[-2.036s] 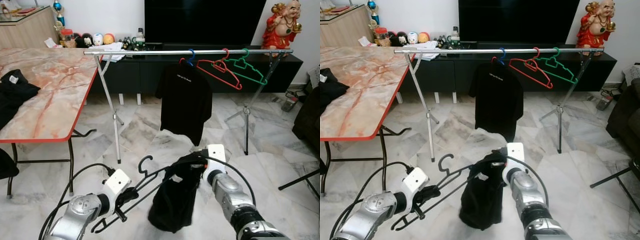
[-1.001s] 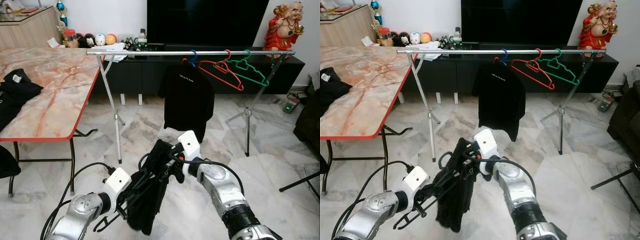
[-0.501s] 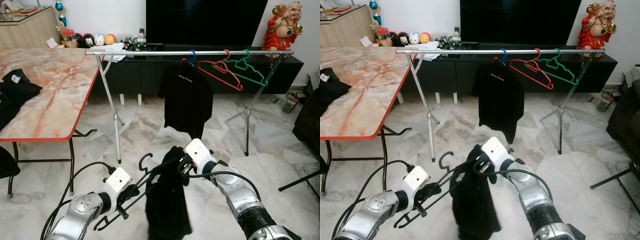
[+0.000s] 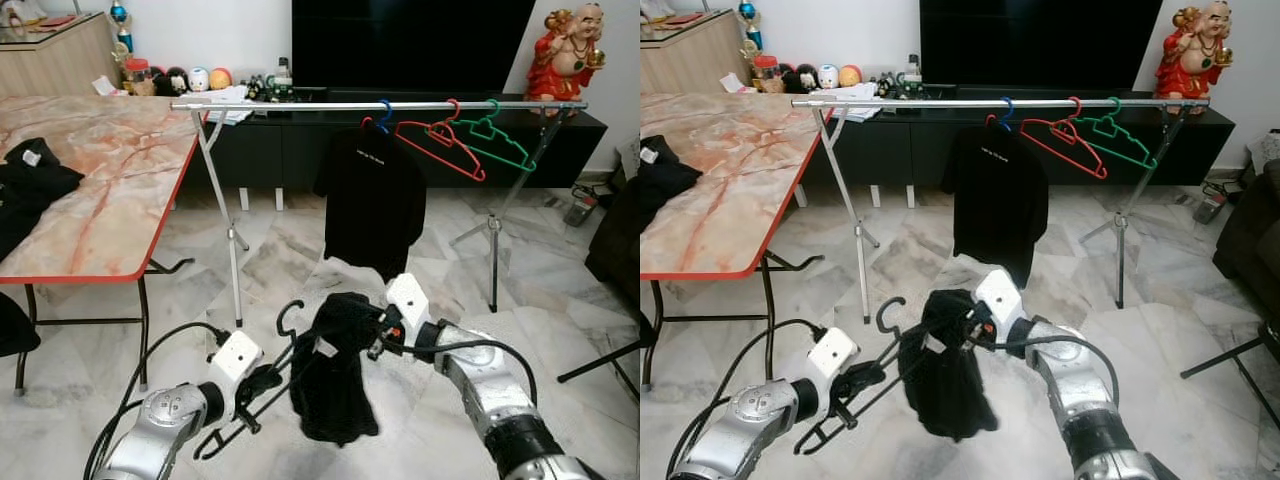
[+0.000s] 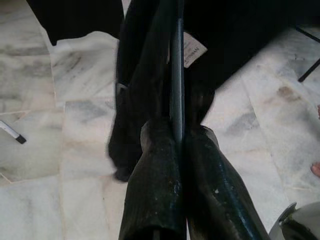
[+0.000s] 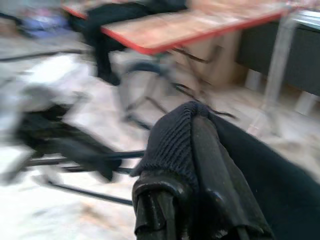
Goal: Hang hanger
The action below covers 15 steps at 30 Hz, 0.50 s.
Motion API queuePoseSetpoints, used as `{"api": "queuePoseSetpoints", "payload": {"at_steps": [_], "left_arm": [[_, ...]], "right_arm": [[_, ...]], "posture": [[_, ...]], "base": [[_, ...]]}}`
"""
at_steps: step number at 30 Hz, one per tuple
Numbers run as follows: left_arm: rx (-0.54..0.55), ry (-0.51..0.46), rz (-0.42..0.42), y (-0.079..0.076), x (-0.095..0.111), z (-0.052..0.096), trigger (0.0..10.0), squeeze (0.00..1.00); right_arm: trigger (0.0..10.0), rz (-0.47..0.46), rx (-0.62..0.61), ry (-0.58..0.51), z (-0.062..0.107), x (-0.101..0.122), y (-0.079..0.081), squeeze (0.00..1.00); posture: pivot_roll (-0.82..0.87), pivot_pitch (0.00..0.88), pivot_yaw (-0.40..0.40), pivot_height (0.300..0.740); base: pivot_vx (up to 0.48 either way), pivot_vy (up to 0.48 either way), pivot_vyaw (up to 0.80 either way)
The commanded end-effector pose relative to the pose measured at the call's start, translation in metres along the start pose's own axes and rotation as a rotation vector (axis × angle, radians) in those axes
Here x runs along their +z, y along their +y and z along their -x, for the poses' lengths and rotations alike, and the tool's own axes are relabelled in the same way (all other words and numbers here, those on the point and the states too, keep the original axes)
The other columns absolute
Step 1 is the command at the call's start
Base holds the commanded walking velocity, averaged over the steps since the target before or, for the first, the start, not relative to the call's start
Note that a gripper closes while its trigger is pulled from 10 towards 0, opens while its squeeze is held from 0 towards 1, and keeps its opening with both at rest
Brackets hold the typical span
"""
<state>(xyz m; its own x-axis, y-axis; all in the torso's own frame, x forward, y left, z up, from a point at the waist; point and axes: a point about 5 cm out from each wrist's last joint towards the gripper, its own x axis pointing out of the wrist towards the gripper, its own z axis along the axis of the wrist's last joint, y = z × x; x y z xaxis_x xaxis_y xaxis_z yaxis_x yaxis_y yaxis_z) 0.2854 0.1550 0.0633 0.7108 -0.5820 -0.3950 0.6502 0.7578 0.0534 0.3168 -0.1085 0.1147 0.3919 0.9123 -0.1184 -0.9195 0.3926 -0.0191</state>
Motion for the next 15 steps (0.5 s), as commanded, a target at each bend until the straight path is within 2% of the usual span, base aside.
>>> {"api": "queuePoseSetpoints", "payload": {"at_steps": [1, 3, 5, 7, 8, 10, 11, 15], "left_arm": [[0.015, -0.014, 0.002, 0.004, 0.003, -0.001, 10.0, 0.00], [0.014, -0.016, 0.004, 0.004, 0.004, -0.002, 10.0, 0.00], [0.014, -0.018, 0.005, 0.004, 0.004, -0.002, 10.0, 0.00], [0.015, -0.019, 0.008, 0.004, 0.004, -0.002, 10.0, 0.00], [0.019, -0.020, 0.010, 0.005, 0.004, -0.002, 10.0, 0.00], [0.024, -0.020, 0.011, 0.006, 0.004, -0.002, 10.0, 0.00], [0.026, -0.021, 0.012, 0.006, 0.003, -0.001, 10.0, 0.00], [0.026, -0.021, 0.017, 0.005, 0.003, -0.002, 10.0, 0.00]], "right_arm": [[10.0, 0.012, 0.137, -0.074, -0.008, 0.014, 0.015, 0.00], [10.0, 0.004, 0.167, -0.074, -0.009, 0.011, 0.020, 0.00], [10.0, 0.019, 0.112, -0.038, -0.010, 0.004, 0.016, 0.00], [10.0, 0.037, 0.019, 0.007, -0.008, -0.002, 0.007, 0.00], [10.0, 0.050, -0.074, 0.045, -0.004, -0.005, -0.004, 0.00], [10.0, 0.063, -0.172, 0.082, 0.000, -0.008, -0.014, 0.00], [10.0, 0.064, -0.269, 0.090, 0.007, -0.007, -0.024, 0.00], [10.0, 0.046, -0.372, 0.054, 0.014, -0.001, -0.034, 0.00]], "posture": [[0.06, 0.042, -0.015, 0.740], [0.06, 0.044, -0.013, 0.740], [0.06, 0.044, -0.012, 0.740], [0.06, 0.043, -0.012, 0.740], [0.06, 0.042, -0.013, 0.740], [0.06, 0.042, -0.013, 0.740], [0.06, 0.041, -0.015, 0.740], [0.06, 0.041, -0.017, 0.740]], "base": [[0.000, 0.000, 0.00], [0.000, 0.000, 0.00], [0.000, 0.000, 0.00], [0.000, 0.000, 0.00], [0.000, 0.000, 0.00], [0.000, 0.000, 0.00], [0.000, 0.000, 0.00], [0.000, 0.000, 0.00]]}}
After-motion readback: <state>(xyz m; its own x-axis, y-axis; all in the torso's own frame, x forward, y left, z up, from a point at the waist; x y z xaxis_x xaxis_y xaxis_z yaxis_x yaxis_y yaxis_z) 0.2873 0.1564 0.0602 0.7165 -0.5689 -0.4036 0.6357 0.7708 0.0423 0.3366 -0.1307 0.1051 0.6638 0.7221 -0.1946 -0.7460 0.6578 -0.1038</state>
